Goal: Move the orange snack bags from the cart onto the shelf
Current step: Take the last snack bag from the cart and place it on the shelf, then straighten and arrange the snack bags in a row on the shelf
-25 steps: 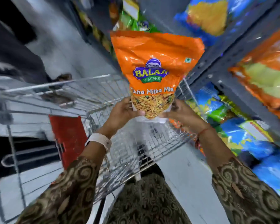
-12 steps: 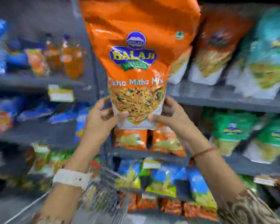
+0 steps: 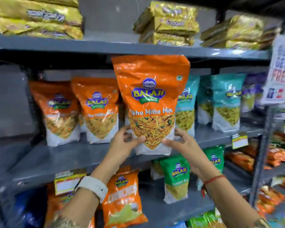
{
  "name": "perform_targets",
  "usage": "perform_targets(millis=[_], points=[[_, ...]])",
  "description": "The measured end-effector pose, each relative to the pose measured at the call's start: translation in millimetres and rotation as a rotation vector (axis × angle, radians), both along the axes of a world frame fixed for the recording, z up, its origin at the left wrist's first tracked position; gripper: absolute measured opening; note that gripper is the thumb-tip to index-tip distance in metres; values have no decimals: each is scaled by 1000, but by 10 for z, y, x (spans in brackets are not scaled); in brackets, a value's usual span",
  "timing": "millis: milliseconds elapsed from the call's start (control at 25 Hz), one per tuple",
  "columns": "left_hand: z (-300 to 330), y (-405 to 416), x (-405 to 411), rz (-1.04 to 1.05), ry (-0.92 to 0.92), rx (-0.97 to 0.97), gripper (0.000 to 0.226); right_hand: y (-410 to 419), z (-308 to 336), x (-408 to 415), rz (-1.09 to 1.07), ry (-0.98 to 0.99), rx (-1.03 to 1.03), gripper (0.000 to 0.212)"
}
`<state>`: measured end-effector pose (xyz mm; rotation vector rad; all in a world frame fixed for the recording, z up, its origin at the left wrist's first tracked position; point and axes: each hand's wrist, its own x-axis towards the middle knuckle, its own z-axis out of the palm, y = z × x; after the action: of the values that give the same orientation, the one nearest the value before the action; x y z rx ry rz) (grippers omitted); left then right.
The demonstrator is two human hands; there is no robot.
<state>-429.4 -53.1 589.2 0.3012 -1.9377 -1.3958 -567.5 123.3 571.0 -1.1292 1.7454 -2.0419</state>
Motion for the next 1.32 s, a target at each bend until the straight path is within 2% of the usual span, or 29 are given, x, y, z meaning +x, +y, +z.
perform_targets(millis=[120, 320, 560, 800, 880, 1000, 1160, 1320], points=[[-29, -99, -482, -45, -73, -25, 49, -51, -55, -390, -49, -1, 34, 35], [-151, -270, -983, -79, -163, -28, 52, -198, -231, -800, -139, -31, 57, 34], [-197, -337, -1356, -94, -208, -21, 65, -230, -261, -1039, -261, 31, 127, 39], [-202, -304, -1343, -135, -212, -13, 53, -220, -257, -1025, -402, 85, 224, 64], [-161, -295, -1218, -99, -212, -16, 64, -212, -236, -945, -564, 139, 194, 76], [-56, -354, -817, 79, -160, -49, 67, -255, -111, -675, -706, 220, -4, 68], [141, -480, 63, 312, 6, -56, 46, -572, 203, 44, -516, 248, -225, 43], [288, -669, 881, 511, 129, -40, 30, -1040, 465, 756, -225, 191, -293, 26]])
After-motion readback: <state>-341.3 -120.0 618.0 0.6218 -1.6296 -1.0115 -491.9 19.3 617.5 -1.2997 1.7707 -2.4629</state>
